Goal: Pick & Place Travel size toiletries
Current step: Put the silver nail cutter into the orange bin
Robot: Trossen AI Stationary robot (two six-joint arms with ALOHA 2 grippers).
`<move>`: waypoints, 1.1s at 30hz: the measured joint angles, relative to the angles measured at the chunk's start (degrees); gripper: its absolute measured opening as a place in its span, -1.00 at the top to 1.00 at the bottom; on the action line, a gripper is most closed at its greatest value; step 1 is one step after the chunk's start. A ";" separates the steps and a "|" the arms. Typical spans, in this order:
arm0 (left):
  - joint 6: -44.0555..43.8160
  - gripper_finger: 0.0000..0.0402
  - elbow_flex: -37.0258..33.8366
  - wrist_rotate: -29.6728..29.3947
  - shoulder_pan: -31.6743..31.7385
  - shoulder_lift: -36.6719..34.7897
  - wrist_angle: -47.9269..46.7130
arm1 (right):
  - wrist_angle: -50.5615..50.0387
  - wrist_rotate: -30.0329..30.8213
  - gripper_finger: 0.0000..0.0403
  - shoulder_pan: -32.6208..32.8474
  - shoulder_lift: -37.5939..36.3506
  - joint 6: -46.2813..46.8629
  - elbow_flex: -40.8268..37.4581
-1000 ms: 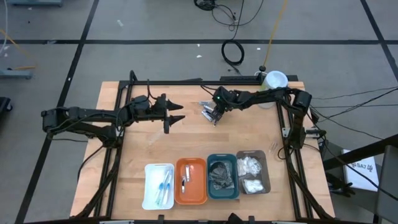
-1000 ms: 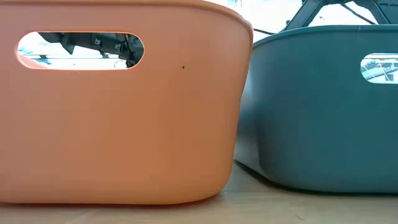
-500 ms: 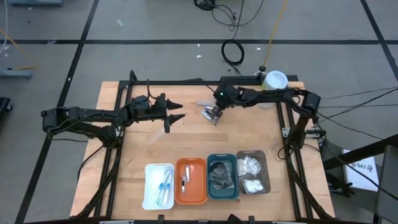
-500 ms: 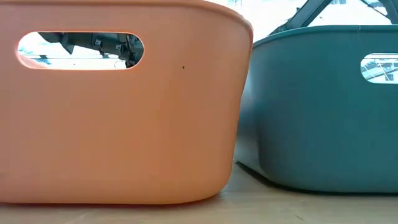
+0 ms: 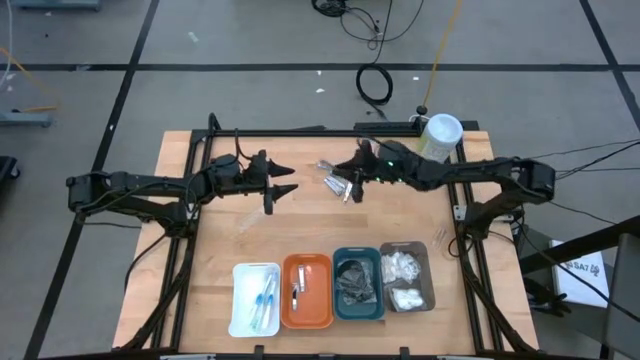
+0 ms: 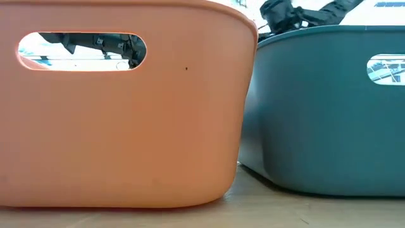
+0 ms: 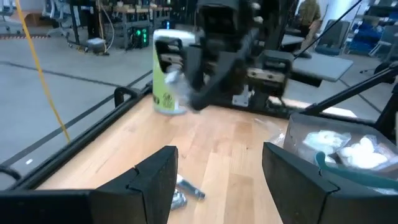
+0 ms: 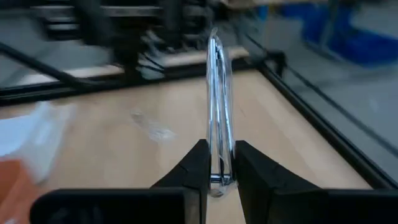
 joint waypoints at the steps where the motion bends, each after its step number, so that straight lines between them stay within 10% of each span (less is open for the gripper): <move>1: -0.22 -0.13 0.00 -0.03 -0.26 0.01 0.82 | 3.23 -0.98 0.78 0.53 -0.66 -0.49 -1.92; 11: 3.67 -0.13 0.04 0.07 -6.79 5.47 19.78 | 38.40 -3.14 0.77 5.18 -2.34 0.13 -16.08; 33: 4.22 -0.13 17.64 0.17 -8.67 27.84 28.80 | 38.58 -4.72 0.77 8.57 -2.29 -0.98 -16.40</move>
